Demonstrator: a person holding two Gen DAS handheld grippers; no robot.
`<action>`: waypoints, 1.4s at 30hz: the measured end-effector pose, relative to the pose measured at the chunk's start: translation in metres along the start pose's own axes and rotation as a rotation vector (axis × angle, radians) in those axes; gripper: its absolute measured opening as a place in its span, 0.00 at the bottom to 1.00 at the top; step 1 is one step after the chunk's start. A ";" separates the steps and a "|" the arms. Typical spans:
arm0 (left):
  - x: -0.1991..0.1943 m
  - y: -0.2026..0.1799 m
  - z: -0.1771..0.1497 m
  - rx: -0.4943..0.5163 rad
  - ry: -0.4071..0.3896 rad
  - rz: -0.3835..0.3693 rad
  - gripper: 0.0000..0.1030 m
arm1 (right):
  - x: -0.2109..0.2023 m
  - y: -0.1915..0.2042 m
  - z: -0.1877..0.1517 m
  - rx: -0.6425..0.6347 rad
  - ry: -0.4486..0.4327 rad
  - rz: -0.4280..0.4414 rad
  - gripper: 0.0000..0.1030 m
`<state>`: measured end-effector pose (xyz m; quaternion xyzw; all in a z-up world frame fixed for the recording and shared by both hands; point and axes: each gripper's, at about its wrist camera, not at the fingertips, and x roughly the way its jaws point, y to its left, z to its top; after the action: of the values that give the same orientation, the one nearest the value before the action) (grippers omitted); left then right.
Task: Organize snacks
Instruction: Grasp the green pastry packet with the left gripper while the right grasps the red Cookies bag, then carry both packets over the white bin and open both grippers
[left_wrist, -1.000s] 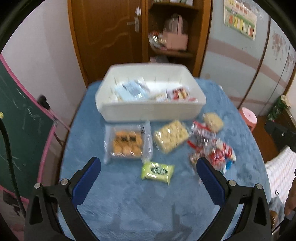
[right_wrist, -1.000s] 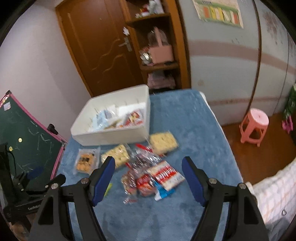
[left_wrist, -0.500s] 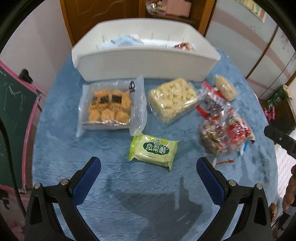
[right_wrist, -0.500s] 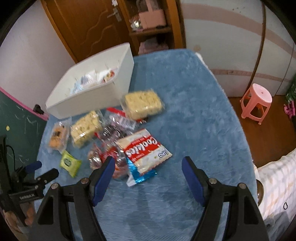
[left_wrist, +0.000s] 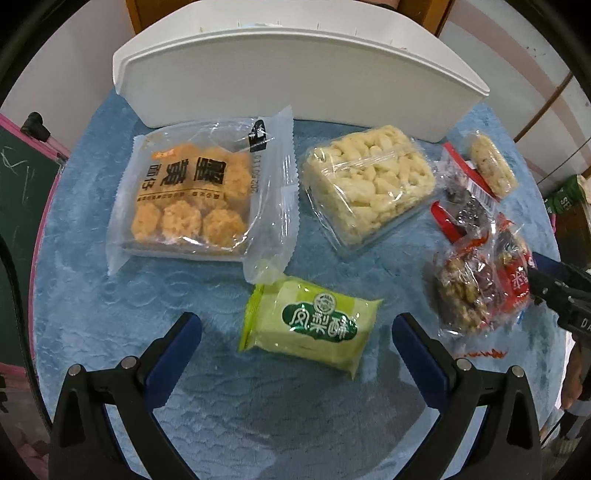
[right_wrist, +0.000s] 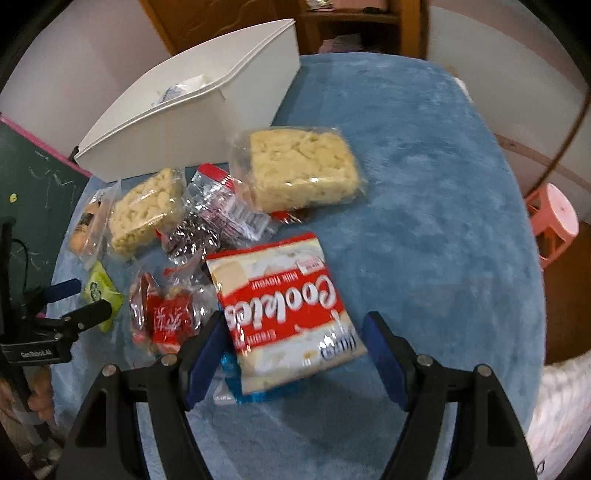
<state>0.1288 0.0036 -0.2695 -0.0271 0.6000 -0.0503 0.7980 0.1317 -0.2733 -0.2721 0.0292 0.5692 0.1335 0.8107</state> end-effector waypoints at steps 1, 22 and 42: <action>0.003 0.000 0.001 0.001 0.004 0.002 1.00 | 0.003 -0.001 0.003 0.000 0.007 0.015 0.73; -0.005 -0.036 -0.006 0.113 -0.031 0.068 0.52 | -0.016 -0.011 -0.010 0.117 -0.032 0.040 0.50; -0.090 -0.042 -0.014 0.202 -0.181 0.038 0.52 | -0.095 0.048 -0.019 0.042 -0.188 0.033 0.50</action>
<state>0.0883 -0.0274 -0.1836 0.0605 0.5179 -0.0924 0.8483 0.0749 -0.2532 -0.1824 0.0679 0.4926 0.1318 0.8576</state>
